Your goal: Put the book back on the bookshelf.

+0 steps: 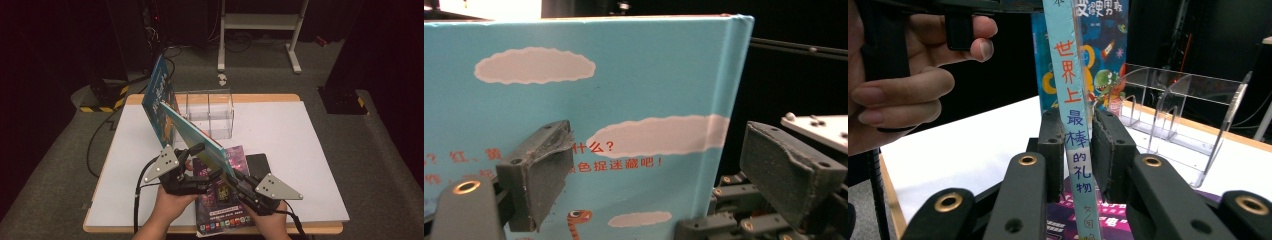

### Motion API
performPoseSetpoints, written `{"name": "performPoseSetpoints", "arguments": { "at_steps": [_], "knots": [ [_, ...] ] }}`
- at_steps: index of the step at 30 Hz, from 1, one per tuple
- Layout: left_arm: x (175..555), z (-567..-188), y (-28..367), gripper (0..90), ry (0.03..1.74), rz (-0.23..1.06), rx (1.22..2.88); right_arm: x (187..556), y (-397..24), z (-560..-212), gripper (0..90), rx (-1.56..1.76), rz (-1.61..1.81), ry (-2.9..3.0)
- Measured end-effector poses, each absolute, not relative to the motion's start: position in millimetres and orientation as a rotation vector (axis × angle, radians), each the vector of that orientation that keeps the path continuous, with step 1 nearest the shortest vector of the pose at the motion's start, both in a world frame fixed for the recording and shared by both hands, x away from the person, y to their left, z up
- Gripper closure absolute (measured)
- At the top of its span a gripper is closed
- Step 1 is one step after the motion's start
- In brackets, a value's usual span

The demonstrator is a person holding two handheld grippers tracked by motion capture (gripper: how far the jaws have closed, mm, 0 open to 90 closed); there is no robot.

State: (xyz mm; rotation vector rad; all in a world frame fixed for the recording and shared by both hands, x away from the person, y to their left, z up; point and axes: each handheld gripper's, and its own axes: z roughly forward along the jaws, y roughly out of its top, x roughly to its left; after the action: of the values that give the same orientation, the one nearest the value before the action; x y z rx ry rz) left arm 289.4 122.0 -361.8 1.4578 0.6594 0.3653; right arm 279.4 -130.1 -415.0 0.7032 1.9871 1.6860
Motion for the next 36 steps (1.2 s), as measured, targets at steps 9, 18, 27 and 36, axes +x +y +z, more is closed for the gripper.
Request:
{"name": "performPoseSetpoints", "arguments": {
  "at_steps": [9, 18, 27, 36],
  "knots": [
    [263, -363, 113, 4.9, 0.767, 0.496, 1.489, 266, -116, -420, 71.7, 0.618, 1.678, 2.058],
    [254, -378, 116, 7.9, 0.856, 0.567, 1.565, 253, -89, -432, 64.9, 0.549, 1.687, 2.164],
    [247, -385, 127, 10.8, 0.853, 0.596, 1.592, 251, -84, -436, 61.5, 0.519, 1.705, 2.231],
    [246, -388, 136, 12.5, 0.854, 0.599, 1.577, 248, -126, -426, 54.5, 0.593, 1.740, 2.215]
  ]
}}
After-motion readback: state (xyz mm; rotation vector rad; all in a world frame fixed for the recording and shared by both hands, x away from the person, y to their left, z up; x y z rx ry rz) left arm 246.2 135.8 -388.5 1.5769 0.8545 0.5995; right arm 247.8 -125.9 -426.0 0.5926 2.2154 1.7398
